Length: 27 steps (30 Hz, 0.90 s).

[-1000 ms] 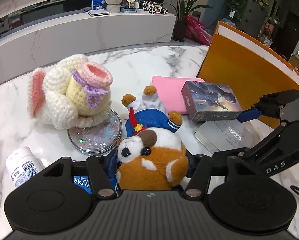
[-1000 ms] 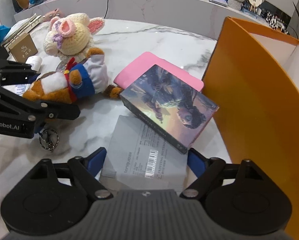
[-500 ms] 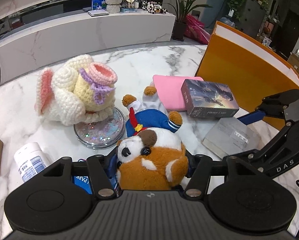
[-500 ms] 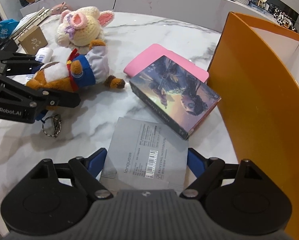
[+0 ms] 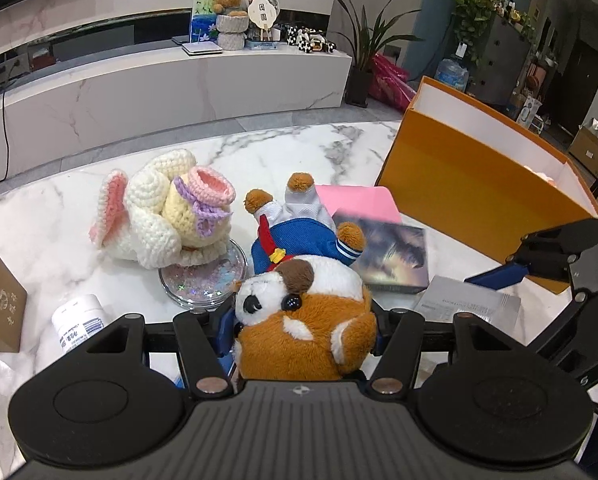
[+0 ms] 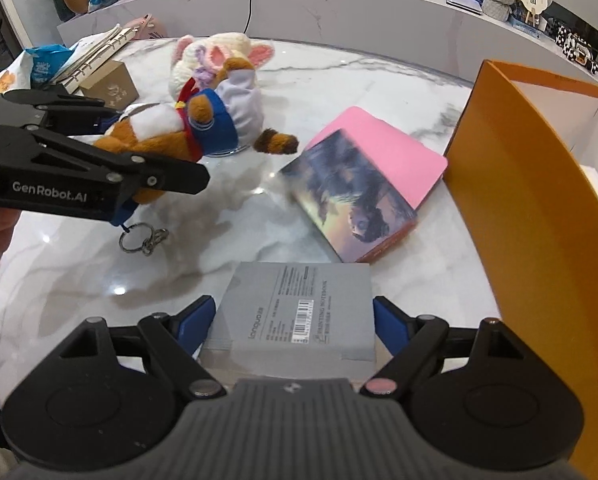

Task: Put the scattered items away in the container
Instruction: 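Grasp the grey package with the right tool while the left tool grasps the brown dog plush, then carry the grey package and dog plush with both tools over the orange box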

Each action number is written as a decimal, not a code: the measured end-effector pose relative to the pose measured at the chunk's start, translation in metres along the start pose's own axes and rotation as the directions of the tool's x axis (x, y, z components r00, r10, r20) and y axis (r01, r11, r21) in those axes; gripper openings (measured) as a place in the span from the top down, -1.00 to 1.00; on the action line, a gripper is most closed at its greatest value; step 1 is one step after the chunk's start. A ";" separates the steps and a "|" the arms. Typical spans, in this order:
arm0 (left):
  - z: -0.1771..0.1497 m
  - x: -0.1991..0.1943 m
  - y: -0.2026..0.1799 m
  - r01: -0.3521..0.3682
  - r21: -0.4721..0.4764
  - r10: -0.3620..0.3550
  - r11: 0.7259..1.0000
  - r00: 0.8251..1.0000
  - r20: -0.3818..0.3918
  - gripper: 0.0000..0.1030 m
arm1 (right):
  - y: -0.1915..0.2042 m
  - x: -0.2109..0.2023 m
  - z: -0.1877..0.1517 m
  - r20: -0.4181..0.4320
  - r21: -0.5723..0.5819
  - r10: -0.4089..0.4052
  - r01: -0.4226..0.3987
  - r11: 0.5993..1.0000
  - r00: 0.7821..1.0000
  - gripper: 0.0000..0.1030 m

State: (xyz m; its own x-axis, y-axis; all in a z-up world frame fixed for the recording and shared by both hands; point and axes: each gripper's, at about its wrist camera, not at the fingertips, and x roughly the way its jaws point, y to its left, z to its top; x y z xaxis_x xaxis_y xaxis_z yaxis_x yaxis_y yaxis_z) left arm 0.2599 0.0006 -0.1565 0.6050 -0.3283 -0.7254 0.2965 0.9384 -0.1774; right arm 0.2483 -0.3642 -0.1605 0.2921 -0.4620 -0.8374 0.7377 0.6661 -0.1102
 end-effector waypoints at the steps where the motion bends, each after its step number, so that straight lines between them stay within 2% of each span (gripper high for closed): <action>1: 0.000 -0.002 -0.001 0.000 0.004 0.000 1.000 1.000 0.000 -0.33 | 0.002 -0.001 -0.002 0.000 0.002 0.001 -0.001 1.000 1.000 -0.66; 11: -0.003 -0.026 -0.009 -0.010 0.034 0.010 0.999 1.000 -0.009 -0.33 | 0.005 -0.027 -0.016 0.024 0.012 -0.012 0.012 1.000 1.000 -0.66; 21: -0.012 -0.056 -0.031 -0.028 0.064 0.030 0.998 0.999 -0.031 -0.33 | -0.012 -0.068 -0.032 0.060 0.018 -0.049 0.048 0.999 0.997 -0.66; 27: -0.002 -0.077 -0.049 -0.044 0.108 0.046 0.993 0.999 -0.023 -0.33 | -0.025 -0.095 -0.041 0.096 0.023 -0.075 0.073 0.997 0.993 -0.66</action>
State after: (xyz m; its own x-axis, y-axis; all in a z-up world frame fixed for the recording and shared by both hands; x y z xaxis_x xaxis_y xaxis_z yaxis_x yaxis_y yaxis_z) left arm 0.1977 -0.0201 -0.0932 0.6009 -0.2818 -0.7480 0.3477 0.9348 -0.0728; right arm 0.1777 -0.3130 -0.0998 0.2933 -0.5649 -0.7713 0.7707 0.6171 -0.1590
